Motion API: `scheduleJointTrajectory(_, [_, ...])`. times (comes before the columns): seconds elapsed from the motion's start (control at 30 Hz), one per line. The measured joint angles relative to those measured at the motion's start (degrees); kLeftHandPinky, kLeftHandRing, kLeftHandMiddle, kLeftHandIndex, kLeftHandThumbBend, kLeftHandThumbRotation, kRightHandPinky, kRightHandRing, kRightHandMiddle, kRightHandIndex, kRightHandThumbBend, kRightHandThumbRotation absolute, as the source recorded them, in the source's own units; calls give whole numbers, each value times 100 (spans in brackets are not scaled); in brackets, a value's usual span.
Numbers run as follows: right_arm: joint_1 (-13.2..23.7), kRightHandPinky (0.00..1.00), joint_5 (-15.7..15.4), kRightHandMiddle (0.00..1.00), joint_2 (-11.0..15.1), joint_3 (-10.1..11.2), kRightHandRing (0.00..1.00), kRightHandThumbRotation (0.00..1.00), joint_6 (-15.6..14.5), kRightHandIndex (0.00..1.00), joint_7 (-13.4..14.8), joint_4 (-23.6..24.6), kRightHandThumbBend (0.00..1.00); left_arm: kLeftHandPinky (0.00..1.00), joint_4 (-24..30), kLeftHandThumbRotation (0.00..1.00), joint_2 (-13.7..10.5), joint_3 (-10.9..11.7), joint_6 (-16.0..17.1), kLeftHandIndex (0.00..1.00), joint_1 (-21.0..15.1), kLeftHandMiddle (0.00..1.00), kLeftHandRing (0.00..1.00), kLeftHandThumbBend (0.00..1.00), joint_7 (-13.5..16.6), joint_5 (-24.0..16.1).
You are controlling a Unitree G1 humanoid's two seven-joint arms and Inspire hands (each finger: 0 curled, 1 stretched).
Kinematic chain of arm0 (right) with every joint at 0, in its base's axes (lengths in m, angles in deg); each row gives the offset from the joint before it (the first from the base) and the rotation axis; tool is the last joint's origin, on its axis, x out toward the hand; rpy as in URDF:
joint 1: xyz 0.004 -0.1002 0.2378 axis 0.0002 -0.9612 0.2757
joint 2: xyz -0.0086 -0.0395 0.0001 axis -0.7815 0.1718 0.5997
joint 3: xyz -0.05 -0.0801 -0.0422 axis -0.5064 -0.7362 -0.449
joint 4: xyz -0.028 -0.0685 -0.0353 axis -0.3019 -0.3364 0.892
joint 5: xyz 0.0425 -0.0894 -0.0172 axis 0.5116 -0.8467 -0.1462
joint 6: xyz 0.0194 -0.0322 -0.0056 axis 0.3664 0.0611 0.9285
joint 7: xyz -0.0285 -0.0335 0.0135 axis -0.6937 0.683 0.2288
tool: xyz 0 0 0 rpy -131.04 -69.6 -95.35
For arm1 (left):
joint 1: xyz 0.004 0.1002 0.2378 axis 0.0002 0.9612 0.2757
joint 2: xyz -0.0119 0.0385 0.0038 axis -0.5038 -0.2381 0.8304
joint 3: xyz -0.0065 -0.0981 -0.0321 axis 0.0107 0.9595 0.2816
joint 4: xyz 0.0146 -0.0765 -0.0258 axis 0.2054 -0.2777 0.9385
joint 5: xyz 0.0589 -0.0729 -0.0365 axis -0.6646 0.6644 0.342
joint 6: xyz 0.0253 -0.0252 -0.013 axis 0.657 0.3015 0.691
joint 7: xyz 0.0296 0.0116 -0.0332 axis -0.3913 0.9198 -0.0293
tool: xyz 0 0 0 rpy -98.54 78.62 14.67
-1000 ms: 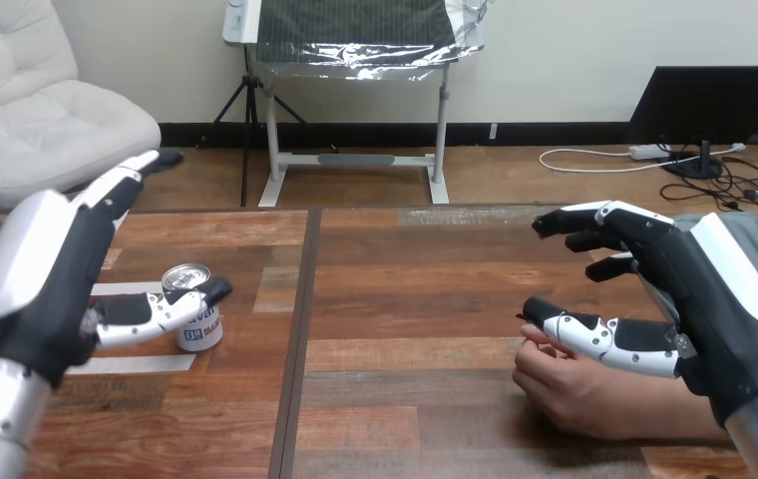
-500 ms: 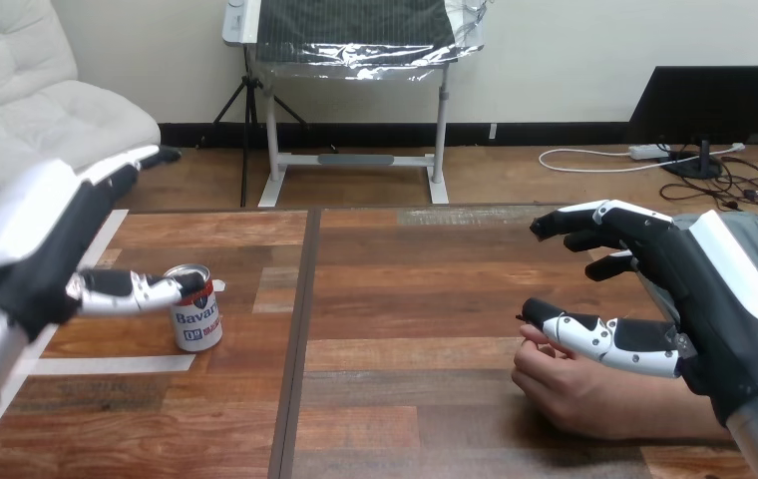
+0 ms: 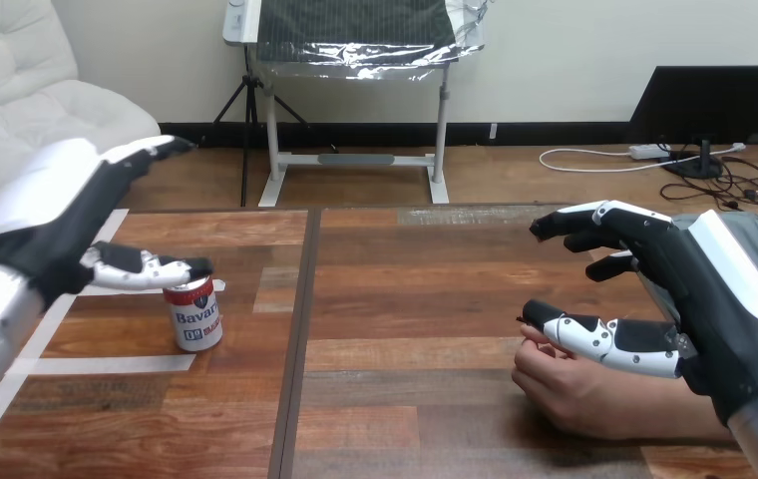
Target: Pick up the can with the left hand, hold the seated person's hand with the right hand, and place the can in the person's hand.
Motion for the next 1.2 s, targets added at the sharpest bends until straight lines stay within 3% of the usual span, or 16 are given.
scheduleJointTrajectory(0.6, [0,69,-37,77,6,15,76,0,-27,69,2,1,65,77,-843,26,0,-717,-82,88,-652,89,85,79,-245,-172])
scheduleJointTrajectory(1.2, [2,73,-40,77,20,22,77,0,-165,69,-14,2,66,79,-1959,26,4,-1122,80,91,-1380,91,88,83,-449,-129])
